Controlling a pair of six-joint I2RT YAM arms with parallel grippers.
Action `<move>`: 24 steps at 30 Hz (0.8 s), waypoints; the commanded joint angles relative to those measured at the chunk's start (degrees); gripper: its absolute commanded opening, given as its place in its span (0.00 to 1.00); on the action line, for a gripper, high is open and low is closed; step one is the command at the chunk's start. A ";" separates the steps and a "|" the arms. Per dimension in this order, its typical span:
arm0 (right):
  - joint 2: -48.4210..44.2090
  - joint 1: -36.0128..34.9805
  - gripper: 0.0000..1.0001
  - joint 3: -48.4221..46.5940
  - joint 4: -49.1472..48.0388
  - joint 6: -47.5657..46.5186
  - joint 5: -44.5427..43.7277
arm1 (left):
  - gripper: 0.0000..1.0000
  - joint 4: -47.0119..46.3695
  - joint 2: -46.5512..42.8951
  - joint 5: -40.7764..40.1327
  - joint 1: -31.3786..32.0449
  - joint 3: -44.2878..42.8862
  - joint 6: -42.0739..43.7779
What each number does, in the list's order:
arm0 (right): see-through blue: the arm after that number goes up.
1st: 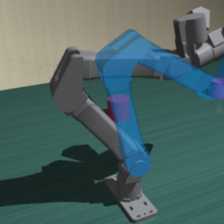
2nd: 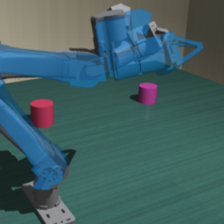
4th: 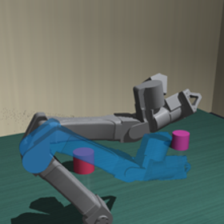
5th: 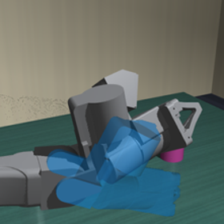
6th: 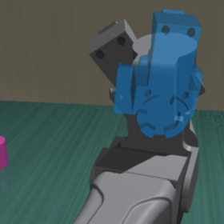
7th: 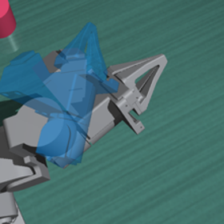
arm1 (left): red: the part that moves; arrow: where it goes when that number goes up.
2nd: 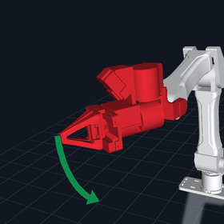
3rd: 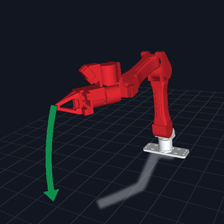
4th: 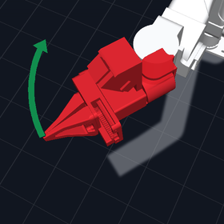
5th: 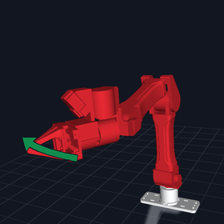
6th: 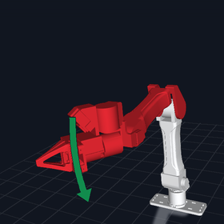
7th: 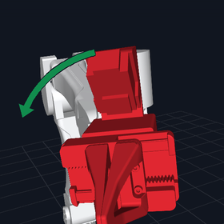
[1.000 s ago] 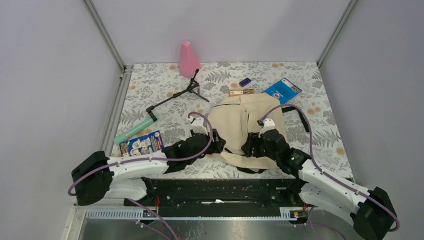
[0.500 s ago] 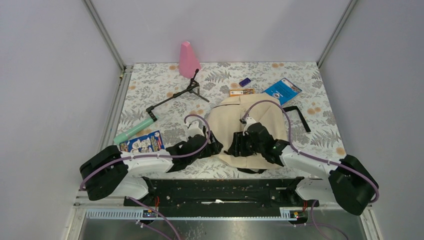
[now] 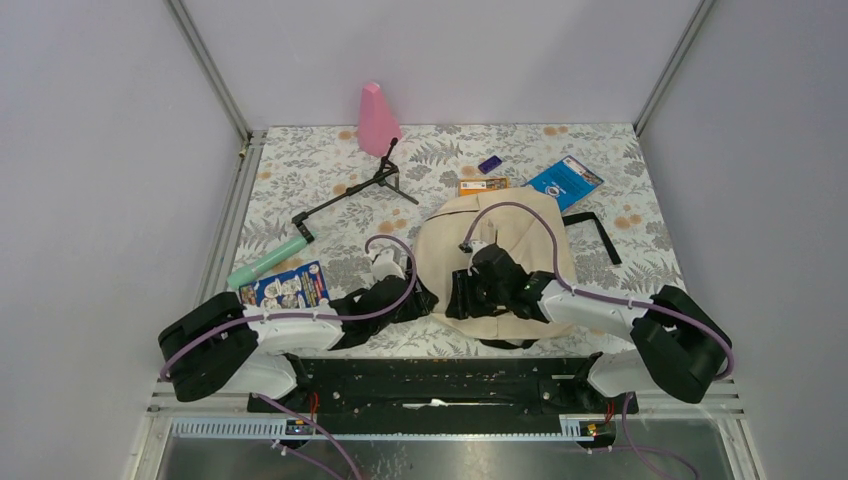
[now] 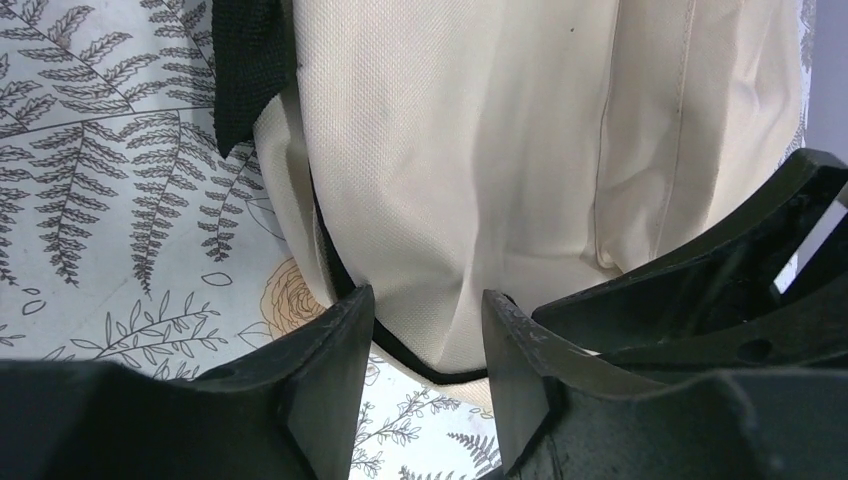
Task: Pack the student bag
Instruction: Unzip the student bag at the center of the board.
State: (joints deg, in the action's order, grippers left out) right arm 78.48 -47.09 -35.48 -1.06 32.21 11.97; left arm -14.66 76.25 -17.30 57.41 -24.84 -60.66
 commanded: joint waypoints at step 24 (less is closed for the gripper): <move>-36.97 -2.74 0.77 13.01 25.44 20.73 -25.24 | 0.74 -9.22 2.25 11.80 8.29 -8.03 32.87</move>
State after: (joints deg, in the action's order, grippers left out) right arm 46.68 -49.52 -23.11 17.08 48.36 -6.02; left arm -18.59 75.90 -11.35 65.63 -31.00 -33.85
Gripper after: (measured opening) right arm 0.709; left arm 0.704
